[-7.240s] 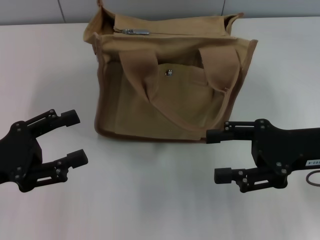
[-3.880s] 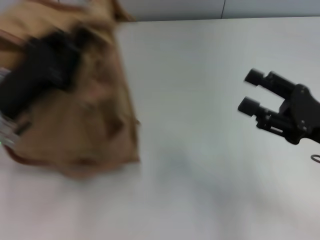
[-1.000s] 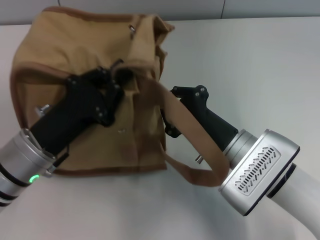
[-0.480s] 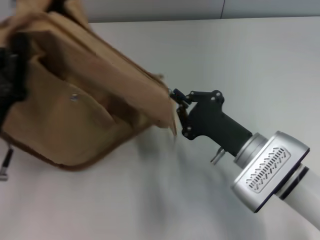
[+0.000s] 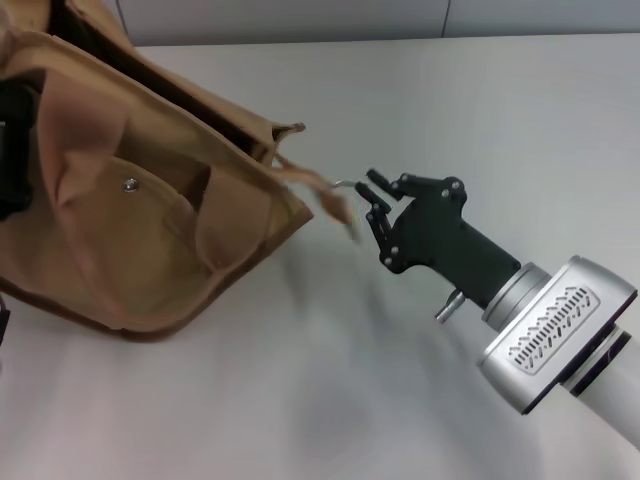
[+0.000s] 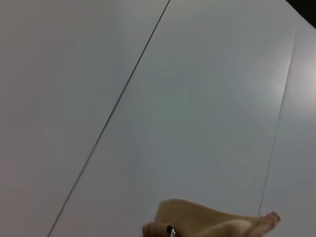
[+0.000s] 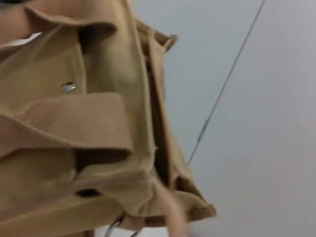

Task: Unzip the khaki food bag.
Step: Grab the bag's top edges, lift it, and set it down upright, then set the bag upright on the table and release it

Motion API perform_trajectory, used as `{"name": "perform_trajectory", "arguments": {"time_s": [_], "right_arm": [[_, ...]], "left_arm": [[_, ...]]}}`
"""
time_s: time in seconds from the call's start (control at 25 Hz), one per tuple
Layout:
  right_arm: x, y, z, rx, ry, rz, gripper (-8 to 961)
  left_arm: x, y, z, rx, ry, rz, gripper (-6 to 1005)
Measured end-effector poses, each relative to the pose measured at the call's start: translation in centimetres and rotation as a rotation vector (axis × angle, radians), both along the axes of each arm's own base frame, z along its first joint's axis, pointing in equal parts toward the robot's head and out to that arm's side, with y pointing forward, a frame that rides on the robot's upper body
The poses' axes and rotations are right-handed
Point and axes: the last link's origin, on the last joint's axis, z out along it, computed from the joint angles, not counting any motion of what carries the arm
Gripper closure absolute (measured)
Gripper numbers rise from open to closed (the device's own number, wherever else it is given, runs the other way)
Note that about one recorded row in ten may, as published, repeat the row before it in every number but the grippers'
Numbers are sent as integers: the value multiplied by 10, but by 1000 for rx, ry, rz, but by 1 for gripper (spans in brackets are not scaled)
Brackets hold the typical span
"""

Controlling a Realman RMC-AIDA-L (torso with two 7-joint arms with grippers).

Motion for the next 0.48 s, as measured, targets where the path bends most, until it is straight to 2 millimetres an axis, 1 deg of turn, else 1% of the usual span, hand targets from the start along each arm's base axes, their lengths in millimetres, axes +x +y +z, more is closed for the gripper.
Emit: {"name": "perform_trajectory", "arguments": {"time_s": [0.08,0.12,0.16,0.2,0.32,0.36,0.4,0.44,0.48], "right_arm": [[-1,4,2,11,15,-12,874],[-2,9,6,9,53,-35,854],[-2,9,6,9,53,-35,835],[-3,16,9,-17,95,-50,815],[-7,33,14,-93,127,-45,756],[-7,33,14,-93,127,-45,737],[-12,40,15,-139,126,-27,717],[-16,44,14,-163,122,-12,697],[-16,44,14,-163,122,-12,678]], "left_arm": [[0,0,-1,-6,2,0,912],[0,0,-1,-9,3,1,912],[0,0,-1,-9,3,1,912],[-1,-1,-2,-12,5,3,912],[-1,-2,-3,-23,11,-2,913],[-1,-2,-3,-23,11,-2,913],[0,-2,-4,-31,15,-8,913],[0,-2,-4,-31,15,-8,913],[0,-2,-4,-35,17,-10,913]]}}
